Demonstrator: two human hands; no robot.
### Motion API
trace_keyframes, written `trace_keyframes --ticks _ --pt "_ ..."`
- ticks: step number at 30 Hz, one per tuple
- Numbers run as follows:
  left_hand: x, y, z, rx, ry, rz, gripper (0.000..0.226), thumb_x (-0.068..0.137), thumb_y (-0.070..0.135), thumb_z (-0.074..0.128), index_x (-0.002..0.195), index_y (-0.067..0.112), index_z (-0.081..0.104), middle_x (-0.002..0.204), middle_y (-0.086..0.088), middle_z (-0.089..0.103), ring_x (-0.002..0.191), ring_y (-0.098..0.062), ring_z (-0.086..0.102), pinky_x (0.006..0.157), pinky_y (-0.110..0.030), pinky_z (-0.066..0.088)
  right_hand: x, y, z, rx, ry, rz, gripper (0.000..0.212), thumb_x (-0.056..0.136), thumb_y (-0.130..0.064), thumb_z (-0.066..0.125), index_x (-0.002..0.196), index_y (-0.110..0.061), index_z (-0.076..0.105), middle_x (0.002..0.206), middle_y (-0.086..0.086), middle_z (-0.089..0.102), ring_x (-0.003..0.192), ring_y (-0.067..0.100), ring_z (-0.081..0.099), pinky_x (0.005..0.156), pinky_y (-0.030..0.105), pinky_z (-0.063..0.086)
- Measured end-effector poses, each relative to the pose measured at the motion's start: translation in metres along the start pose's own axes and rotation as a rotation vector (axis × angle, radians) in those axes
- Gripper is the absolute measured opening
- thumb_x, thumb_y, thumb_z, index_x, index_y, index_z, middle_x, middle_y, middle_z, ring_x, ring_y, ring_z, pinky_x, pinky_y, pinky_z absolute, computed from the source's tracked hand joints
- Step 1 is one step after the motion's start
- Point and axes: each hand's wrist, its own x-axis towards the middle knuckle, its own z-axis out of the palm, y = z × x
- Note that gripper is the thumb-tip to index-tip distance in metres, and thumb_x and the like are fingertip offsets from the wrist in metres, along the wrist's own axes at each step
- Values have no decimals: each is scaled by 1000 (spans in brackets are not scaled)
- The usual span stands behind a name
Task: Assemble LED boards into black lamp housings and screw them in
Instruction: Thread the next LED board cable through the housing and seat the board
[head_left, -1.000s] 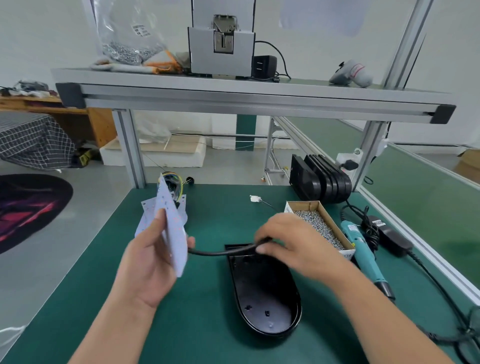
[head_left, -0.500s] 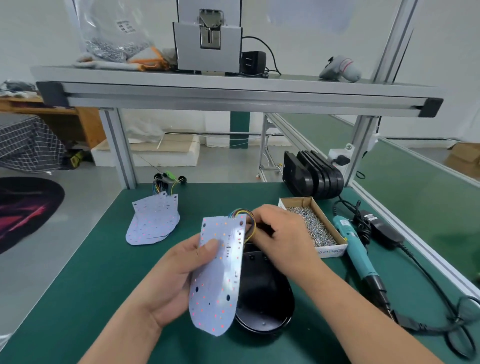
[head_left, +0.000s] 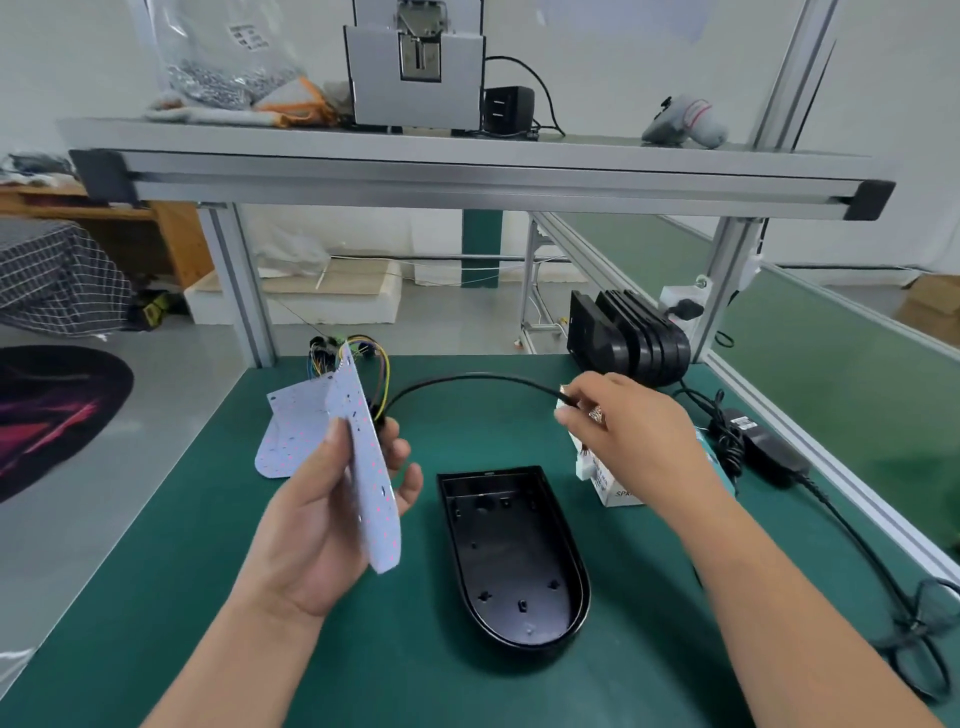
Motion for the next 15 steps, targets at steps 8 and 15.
trace_keyframes --ticks 8,15 --pt "1 -26 12 86 124 -131 31 93 38 63 108 21 85 110 -2 80 108 -18 77 81 -39 65 -2 -28 6 925 -66 79 13 100 -21 65 105 -33 65 85 -1 75 62 14 66 55 25 53" --pt "2 -29 8 154 117 -140 41 95 37 64 128 16 75 129 -12 74 107 -21 76 77 -37 65 -9 -29 42 753 -231 104 21 94 -18 67 92 -36 56 85 3 74 71 20 72 68 46 60"
